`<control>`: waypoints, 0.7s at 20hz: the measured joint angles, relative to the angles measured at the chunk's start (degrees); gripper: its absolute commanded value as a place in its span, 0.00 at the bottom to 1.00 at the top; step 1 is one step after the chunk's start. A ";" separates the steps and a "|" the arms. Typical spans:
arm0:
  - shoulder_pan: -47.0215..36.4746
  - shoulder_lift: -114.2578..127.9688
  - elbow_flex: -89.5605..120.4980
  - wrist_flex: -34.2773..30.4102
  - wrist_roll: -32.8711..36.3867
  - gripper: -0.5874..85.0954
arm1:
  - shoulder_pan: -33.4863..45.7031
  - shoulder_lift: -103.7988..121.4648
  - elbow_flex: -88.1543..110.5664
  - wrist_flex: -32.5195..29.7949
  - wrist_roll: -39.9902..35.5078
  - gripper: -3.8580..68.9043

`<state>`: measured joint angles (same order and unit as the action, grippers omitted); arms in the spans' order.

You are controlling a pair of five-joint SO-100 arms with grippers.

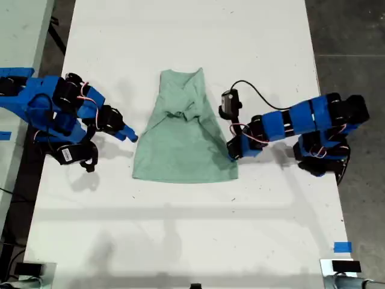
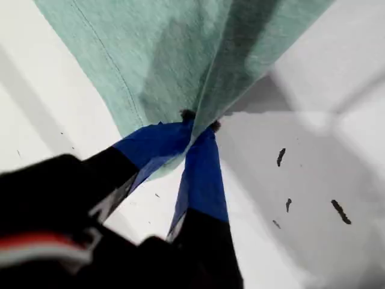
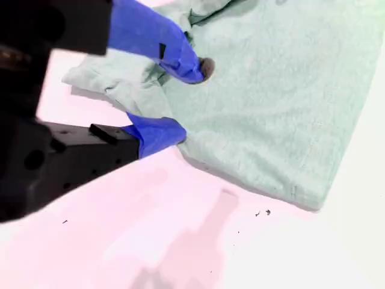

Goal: Fold tshirt

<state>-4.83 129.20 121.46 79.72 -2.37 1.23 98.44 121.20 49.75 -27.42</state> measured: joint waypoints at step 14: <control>0.62 -1.05 0.00 -1.05 0.00 0.16 | -1.49 -1.85 -12.74 4.31 1.58 0.03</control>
<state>-4.22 128.14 121.46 78.66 -2.37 -0.26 96.59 108.46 54.05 -25.84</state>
